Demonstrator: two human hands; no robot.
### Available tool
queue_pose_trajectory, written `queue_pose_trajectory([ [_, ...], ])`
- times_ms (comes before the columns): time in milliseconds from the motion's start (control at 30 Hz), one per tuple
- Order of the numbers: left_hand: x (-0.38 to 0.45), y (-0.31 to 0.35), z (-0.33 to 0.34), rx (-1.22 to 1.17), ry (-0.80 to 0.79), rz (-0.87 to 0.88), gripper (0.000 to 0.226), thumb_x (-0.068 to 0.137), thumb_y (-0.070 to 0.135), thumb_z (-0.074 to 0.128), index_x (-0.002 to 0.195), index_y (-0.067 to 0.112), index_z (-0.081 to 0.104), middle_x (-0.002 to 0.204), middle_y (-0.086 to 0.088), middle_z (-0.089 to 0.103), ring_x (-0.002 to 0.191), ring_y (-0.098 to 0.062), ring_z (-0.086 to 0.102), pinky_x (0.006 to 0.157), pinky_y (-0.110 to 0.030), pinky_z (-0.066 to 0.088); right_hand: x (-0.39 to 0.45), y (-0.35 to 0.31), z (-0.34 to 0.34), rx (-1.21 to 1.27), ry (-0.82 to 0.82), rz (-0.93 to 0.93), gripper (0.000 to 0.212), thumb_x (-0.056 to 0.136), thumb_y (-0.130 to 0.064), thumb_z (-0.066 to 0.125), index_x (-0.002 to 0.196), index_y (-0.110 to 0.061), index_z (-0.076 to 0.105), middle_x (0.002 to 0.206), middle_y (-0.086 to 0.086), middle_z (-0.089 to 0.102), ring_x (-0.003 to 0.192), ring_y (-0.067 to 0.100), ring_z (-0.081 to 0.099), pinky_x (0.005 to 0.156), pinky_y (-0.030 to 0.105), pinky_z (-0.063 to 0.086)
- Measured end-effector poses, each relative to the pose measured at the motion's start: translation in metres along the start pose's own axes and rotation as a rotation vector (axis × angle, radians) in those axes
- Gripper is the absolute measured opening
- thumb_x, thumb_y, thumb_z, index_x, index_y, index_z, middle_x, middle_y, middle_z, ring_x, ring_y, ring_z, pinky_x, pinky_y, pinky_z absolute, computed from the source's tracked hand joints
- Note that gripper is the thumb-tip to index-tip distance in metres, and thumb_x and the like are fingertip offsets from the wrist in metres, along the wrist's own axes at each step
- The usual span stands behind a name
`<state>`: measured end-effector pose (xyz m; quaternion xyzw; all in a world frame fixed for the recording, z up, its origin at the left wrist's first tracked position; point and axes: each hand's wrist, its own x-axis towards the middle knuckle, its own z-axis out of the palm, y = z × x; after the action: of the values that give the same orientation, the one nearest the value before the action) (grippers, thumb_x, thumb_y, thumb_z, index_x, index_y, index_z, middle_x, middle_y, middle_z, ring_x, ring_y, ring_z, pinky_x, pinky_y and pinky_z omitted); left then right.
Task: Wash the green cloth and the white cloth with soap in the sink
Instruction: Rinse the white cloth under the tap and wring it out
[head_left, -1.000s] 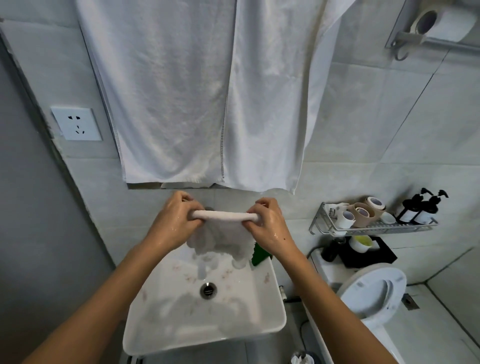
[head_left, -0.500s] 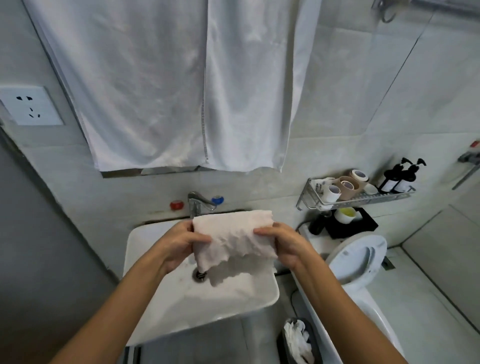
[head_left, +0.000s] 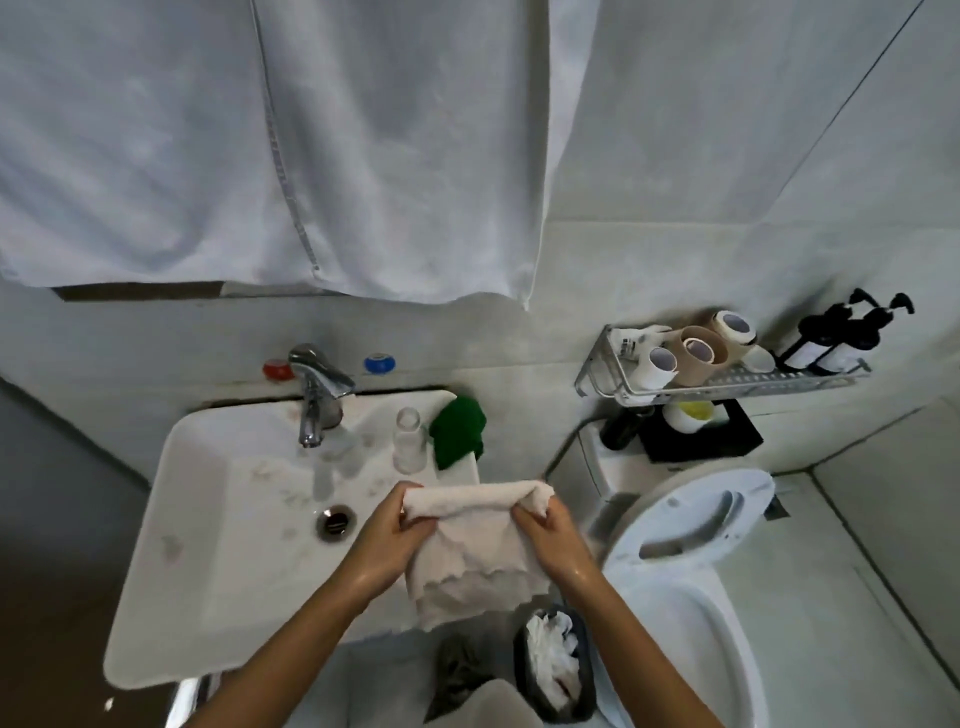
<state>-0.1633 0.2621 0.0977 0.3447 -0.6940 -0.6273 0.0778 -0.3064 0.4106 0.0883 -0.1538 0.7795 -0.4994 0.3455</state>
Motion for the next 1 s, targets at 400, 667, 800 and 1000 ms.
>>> queue_pose_trajectory([
  [400, 0.133, -0.038, 0.049, -0.171, 0.287, -0.359, 0.038, 0.088, 0.01, 0.063, 0.125, 0.01, 0.053, 0.121, -0.013, 0.06, 0.1, -0.025, 0.059, 0.078, -0.033, 0.049, 0.135, 0.03, -0.019, 0.101, -0.114, 0.181, 0.056, 0.085, 0.014, 0.055, 0.136, -0.003, 0.041, 0.134, 0.017, 0.051, 0.112, 0.023, 0.052, 0.073, 0.012, 0.049],
  [667, 0.157, -0.075, 0.065, 0.142, 0.322, -0.392, 0.037, 0.085, 0.02, 0.06, 0.119, 0.01, 0.054, 0.117, -0.012, 0.061, 0.106, -0.035, 0.059, 0.088, -0.04, 0.049, 0.176, 0.045, 0.008, -0.052, -0.033, 0.187, 0.062, 0.088, -0.002, 0.062, 0.143, -0.009, 0.033, 0.133, 0.006, 0.049, 0.11, 0.019, 0.051, 0.082, 0.016, 0.04],
  [800, 0.134, -0.086, 0.081, 0.349, 0.432, -0.233, 0.048, 0.084, 0.011, 0.061, 0.13, 0.011, 0.049, 0.135, -0.012, 0.045, 0.118, -0.03, 0.05, 0.088, -0.043, 0.05, 0.173, 0.058, 0.017, -0.221, 0.1, 0.095, 0.065, 0.09, -0.022, 0.065, 0.147, -0.015, 0.034, 0.143, 0.01, 0.044, 0.123, 0.023, 0.05, 0.097, 0.029, 0.043],
  [1000, 0.132, -0.09, 0.086, 0.543, 0.304, -0.046, 0.065, 0.086, 0.005, 0.06, 0.146, 0.013, 0.034, 0.153, -0.01, 0.027, 0.135, -0.027, 0.037, 0.092, -0.037, 0.047, 0.161, 0.063, 0.026, -0.342, -0.203, -0.069, 0.074, 0.087, -0.038, 0.054, 0.151, -0.014, 0.025, 0.158, 0.002, 0.022, 0.142, 0.013, 0.024, 0.113, 0.025, 0.023],
])
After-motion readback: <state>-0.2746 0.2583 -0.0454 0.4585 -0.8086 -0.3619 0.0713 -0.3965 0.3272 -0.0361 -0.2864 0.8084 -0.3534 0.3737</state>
